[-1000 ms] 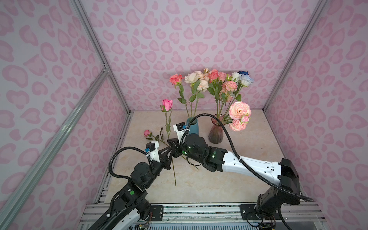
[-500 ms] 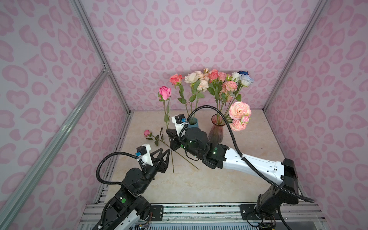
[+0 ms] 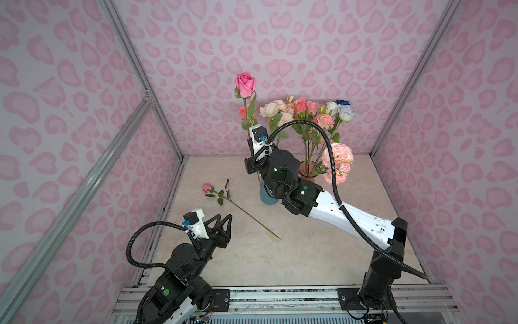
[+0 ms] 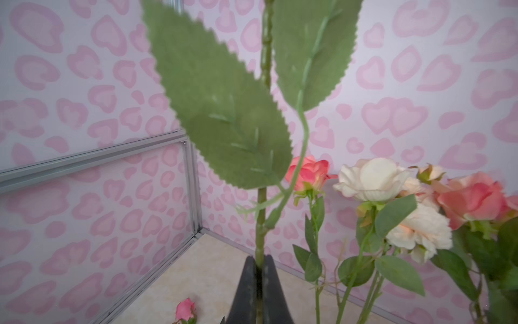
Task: Arrange the flowers into the vase
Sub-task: 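Carry the pink rose with the right gripper over the teal vase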
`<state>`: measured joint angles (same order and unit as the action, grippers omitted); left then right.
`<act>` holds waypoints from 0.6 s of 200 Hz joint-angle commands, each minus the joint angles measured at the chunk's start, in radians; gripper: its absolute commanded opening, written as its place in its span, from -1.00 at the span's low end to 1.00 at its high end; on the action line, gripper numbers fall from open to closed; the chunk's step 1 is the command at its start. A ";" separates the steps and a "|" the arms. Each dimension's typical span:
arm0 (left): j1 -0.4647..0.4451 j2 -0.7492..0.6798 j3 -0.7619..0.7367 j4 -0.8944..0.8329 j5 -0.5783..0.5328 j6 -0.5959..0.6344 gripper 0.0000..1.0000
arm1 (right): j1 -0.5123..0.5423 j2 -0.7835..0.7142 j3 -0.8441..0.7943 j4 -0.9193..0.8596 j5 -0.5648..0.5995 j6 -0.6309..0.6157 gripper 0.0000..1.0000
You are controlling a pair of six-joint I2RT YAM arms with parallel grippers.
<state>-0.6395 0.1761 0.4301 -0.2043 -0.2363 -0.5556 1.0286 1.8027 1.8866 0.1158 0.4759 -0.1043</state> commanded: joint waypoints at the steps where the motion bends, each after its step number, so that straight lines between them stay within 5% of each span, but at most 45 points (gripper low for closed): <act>1: 0.000 0.006 0.016 -0.011 -0.010 -0.008 0.16 | -0.021 0.042 0.062 0.073 0.057 -0.135 -1.00; 79: 0.000 0.028 0.001 -0.011 -0.022 -0.003 0.16 | -0.061 0.204 0.344 0.033 0.083 -0.318 -1.00; 120: 0.000 0.038 0.002 -0.011 -0.023 -0.003 0.16 | -0.106 0.191 0.289 -0.011 0.076 -0.211 -1.00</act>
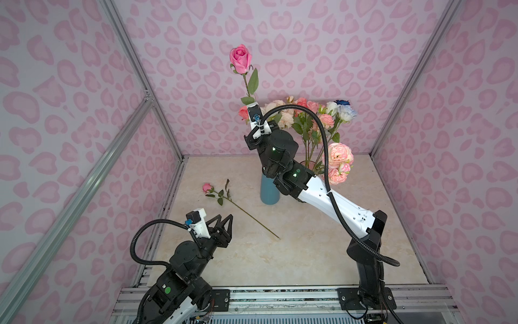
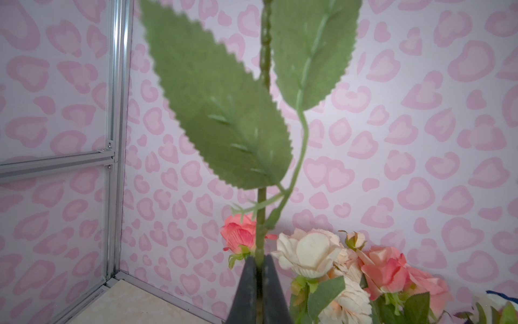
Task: Arrange the flowers into the vase
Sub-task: 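Carry the pink rose with the right gripper over the teal vase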
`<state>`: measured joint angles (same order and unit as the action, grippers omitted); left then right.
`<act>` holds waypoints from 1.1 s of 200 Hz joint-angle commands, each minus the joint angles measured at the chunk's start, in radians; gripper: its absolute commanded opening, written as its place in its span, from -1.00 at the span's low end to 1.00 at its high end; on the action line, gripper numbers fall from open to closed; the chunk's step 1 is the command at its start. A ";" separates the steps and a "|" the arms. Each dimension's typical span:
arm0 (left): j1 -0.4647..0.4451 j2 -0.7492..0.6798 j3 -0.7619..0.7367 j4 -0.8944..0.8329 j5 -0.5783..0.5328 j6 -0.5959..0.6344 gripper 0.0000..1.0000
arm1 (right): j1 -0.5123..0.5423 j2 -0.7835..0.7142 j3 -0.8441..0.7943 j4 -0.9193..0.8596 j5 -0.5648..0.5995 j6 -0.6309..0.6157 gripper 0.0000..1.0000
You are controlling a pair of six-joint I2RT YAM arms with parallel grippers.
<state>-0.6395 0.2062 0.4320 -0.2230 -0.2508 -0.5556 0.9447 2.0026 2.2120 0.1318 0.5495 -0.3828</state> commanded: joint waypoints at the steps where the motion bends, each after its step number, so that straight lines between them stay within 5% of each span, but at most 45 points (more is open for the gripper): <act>1: 0.000 0.008 0.000 0.008 -0.009 -0.003 0.16 | -0.023 -0.011 -0.040 -0.027 0.000 0.071 -1.00; 67: 0.000 0.040 -0.004 0.027 -0.010 -0.004 0.16 | -0.055 -0.095 -0.221 0.025 -0.031 0.173 -1.00; 220: 0.000 0.074 -0.004 0.049 -0.005 -0.008 0.16 | -0.055 -0.110 -0.198 0.011 -0.071 0.155 -1.00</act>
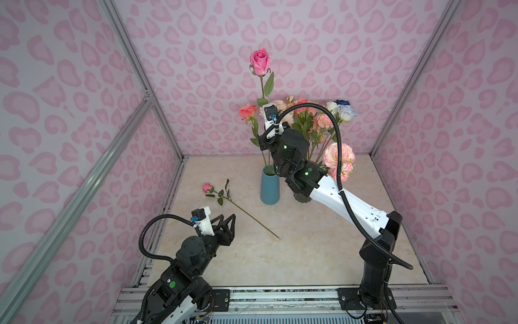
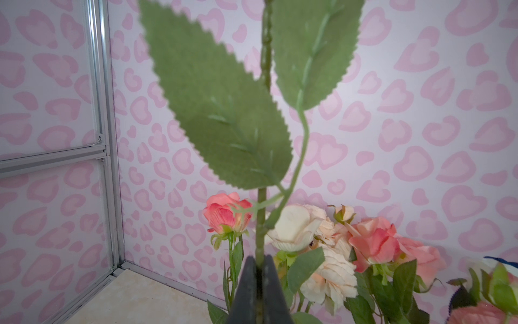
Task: Arrange the flowers into the vase
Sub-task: 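Carry the pink rose with the right gripper over the teal vase, then lower the rose stem into the teal vase and open the right gripper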
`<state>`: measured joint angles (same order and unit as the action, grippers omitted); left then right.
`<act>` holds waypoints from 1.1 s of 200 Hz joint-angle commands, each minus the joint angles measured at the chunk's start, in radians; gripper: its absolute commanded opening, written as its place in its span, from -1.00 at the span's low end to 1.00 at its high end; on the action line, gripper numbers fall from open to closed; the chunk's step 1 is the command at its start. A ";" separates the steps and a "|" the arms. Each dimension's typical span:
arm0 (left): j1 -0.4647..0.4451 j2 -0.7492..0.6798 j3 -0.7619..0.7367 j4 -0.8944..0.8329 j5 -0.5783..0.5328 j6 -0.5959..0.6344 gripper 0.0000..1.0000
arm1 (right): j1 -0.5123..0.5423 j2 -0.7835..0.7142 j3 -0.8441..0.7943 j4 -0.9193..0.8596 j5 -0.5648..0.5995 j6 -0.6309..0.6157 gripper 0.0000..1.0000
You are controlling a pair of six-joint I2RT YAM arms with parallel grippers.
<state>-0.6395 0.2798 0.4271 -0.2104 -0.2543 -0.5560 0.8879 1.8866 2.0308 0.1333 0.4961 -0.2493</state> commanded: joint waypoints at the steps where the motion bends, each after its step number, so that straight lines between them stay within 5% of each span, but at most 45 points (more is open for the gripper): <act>1: 0.000 0.001 0.001 0.036 -0.002 -0.008 0.16 | 0.002 0.005 -0.017 0.010 -0.018 0.022 -1.00; 139: 0.000 0.021 -0.005 0.055 -0.002 -0.009 0.16 | 0.029 -0.015 -0.020 0.042 -0.047 -0.001 -1.00; 220: 0.000 0.003 -0.018 0.048 -0.003 -0.013 0.16 | 0.023 -0.003 -0.178 0.055 -0.021 0.048 -1.00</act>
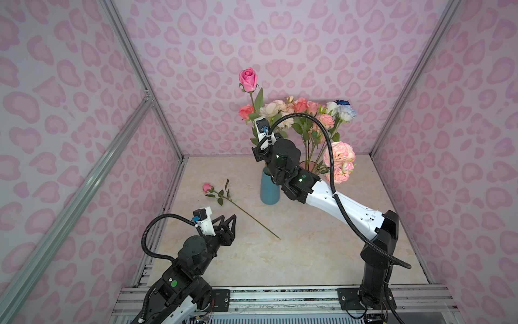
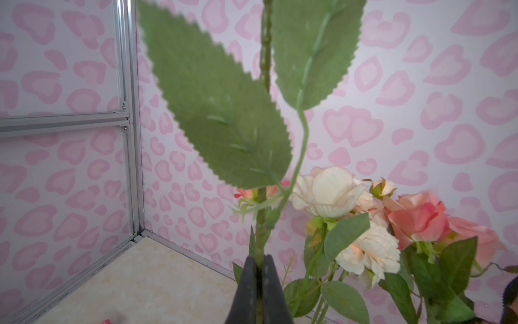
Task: Arrange the flowers into the vase
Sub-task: 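Lower the rose stem into the teal vase and open the right gripper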
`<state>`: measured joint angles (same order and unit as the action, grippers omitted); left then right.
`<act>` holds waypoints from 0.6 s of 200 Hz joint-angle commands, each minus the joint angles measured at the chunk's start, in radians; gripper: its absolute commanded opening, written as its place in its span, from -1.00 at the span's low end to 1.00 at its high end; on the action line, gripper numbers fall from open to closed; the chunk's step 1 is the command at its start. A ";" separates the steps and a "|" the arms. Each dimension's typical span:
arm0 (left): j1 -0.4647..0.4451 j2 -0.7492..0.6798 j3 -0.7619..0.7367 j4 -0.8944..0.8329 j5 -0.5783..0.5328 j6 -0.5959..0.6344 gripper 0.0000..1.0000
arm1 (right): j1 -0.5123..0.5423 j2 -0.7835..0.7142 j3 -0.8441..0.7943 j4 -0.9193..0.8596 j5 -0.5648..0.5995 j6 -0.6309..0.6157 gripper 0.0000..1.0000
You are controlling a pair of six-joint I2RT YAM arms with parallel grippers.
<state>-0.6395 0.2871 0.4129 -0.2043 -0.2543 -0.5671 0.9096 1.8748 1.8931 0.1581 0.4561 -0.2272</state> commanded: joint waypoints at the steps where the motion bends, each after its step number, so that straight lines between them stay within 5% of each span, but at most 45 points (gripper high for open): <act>1: 0.000 -0.005 -0.004 0.041 -0.002 -0.002 0.16 | 0.000 0.009 -0.043 0.032 0.020 0.026 -1.00; 47: 0.000 0.009 -0.001 0.046 0.000 -0.003 0.16 | 0.000 0.012 -0.128 0.071 0.082 0.028 -1.00; 83: 0.000 0.020 0.002 0.051 0.005 -0.002 0.16 | 0.001 0.006 -0.146 0.071 0.090 0.032 -0.54; 120: 0.000 0.023 0.002 0.055 0.006 -0.008 0.16 | 0.006 -0.017 -0.160 0.083 0.087 0.031 -0.40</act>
<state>-0.6395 0.3061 0.4114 -0.2024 -0.2523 -0.5743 0.9100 1.8713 1.7443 0.2039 0.5278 -0.2016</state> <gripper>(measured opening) 0.580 0.290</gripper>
